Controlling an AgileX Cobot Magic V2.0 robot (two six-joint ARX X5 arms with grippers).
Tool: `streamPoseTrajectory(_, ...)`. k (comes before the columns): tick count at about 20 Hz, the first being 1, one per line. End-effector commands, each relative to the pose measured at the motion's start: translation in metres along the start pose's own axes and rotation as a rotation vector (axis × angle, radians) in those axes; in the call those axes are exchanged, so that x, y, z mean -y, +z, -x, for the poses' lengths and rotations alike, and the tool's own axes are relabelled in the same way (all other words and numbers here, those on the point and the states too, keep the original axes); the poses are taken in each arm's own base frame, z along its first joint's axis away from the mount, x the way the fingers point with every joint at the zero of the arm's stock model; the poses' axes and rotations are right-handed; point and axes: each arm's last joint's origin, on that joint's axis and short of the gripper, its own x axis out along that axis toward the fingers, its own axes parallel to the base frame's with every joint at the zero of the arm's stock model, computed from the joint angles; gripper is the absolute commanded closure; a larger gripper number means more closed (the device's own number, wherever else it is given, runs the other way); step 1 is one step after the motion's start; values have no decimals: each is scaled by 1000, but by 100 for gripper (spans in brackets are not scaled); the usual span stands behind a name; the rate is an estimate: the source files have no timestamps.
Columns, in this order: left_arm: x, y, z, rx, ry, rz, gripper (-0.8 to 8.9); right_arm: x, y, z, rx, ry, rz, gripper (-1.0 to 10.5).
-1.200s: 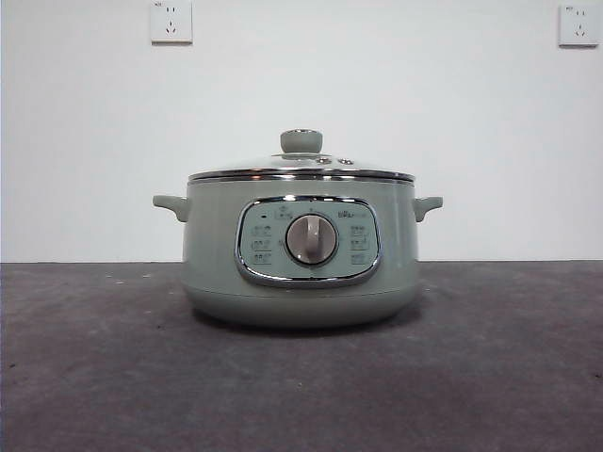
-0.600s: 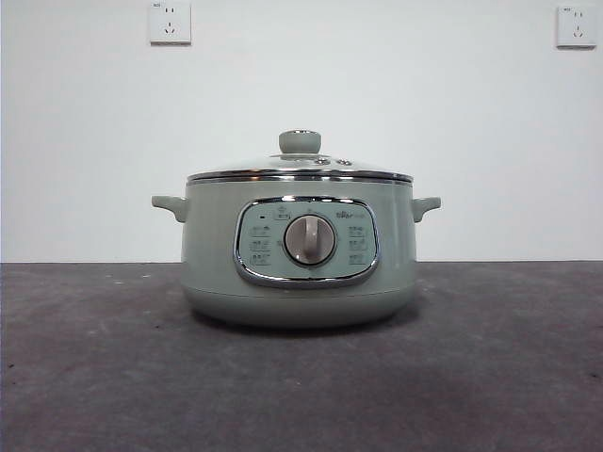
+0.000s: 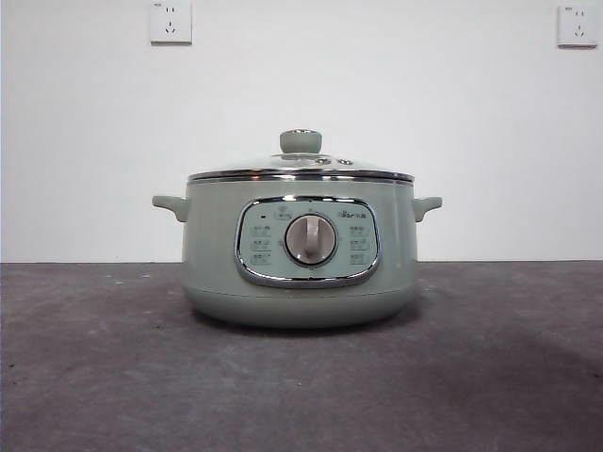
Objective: Pick up the corn,open the lid,put the corn in the pot,close the lid
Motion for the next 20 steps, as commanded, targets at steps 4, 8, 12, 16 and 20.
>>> streamPoseTrajectory(4,0,-3,-1,-11,-1,10,816,5,-28,-9,-48,-22,10,946)
streamPoseTrajectory(8,0,-4,-1,-16,-1,10,816,4,-28,-9,-41,23,97,946)
streamPoseTrajectory(12,0,-4,-2,-23,-1,10,816,3,-29,-10,-33,53,108,946)
streamPoseTrajectory(16,0,-4,-2,-22,-1,11,816,3,-29,-10,-32,53,100,946)
streamPoseTrajectory(20,0,-4,-2,-22,-1,11,816,3,-29,-10,-32,52,100,946)
